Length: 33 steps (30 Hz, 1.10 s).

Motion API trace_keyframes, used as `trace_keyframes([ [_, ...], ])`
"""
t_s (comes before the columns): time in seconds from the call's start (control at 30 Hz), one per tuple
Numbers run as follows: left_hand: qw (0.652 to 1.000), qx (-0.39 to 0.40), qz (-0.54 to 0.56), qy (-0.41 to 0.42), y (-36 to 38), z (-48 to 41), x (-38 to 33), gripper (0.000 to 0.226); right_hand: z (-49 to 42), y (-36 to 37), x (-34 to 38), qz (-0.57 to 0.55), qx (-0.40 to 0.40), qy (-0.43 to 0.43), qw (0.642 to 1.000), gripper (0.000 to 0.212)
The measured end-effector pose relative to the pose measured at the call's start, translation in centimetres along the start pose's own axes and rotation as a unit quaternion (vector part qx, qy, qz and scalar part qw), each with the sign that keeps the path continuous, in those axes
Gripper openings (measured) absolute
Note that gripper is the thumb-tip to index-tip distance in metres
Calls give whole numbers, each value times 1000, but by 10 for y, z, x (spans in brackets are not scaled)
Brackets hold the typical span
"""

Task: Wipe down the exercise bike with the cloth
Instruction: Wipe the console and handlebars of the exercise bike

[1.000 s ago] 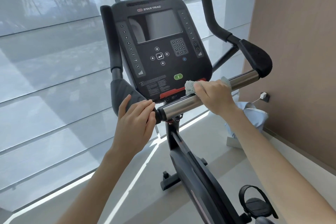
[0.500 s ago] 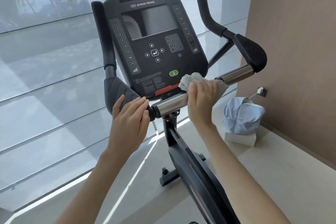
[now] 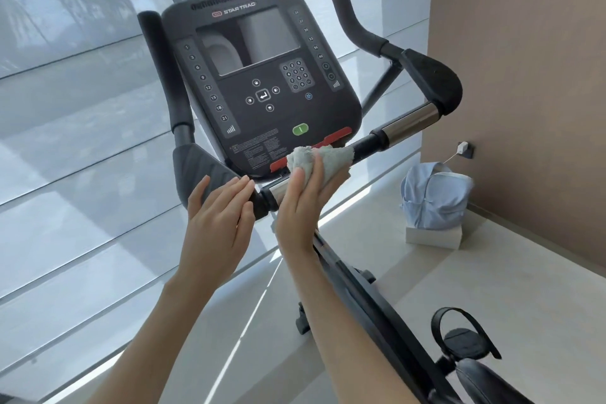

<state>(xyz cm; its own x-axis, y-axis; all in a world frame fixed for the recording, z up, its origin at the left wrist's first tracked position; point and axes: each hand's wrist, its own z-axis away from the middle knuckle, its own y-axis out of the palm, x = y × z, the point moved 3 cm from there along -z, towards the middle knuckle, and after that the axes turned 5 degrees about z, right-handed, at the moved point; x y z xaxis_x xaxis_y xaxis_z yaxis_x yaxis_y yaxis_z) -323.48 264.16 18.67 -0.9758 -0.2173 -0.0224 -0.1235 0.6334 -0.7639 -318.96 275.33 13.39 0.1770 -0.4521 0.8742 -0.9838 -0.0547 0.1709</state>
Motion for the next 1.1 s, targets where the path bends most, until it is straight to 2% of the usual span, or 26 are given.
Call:
trace_keyframes([
  [0.17,999,13,-12,41,0,7,7,43,-72,-32,-19,72,-43,31,996,43],
  [0.27,998,10,-13,53,5,12,11,42,-78,-34,-20,163,-34,26,986,43],
  [0.3,998,6,-11,54,6,13,12,42,-69,-29,-15,208,-17,-4,978,44],
  [0.37,998,-8,-6,59,8,14,14,40,-41,-18,1,293,29,-118,948,46],
  [0.47,998,-20,-2,67,10,14,17,40,-11,-10,15,321,103,-294,894,43],
  [0.53,997,-21,-2,72,10,14,18,39,-29,-18,17,331,147,-343,867,44],
  [0.63,998,-18,-2,66,10,14,18,40,-84,-37,14,433,198,-293,829,54],
  [0.7,998,-14,-1,57,10,15,18,40,-117,-43,9,519,236,-238,786,55],
  [0.87,998,-22,13,51,12,15,17,40,-127,-23,10,574,328,-190,726,43],
  [0.93,998,-28,24,49,13,15,16,39,-113,-15,17,572,339,-197,720,40],
  [1.0,998,-31,40,46,13,15,16,40,-87,-5,26,564,325,-239,720,42],
  [1.03,997,-34,51,45,13,15,17,40,-71,0,30,549,296,-255,739,45],
  [1.1,995,-42,77,39,12,15,20,41,-38,4,36,485,202,-265,808,47],
])
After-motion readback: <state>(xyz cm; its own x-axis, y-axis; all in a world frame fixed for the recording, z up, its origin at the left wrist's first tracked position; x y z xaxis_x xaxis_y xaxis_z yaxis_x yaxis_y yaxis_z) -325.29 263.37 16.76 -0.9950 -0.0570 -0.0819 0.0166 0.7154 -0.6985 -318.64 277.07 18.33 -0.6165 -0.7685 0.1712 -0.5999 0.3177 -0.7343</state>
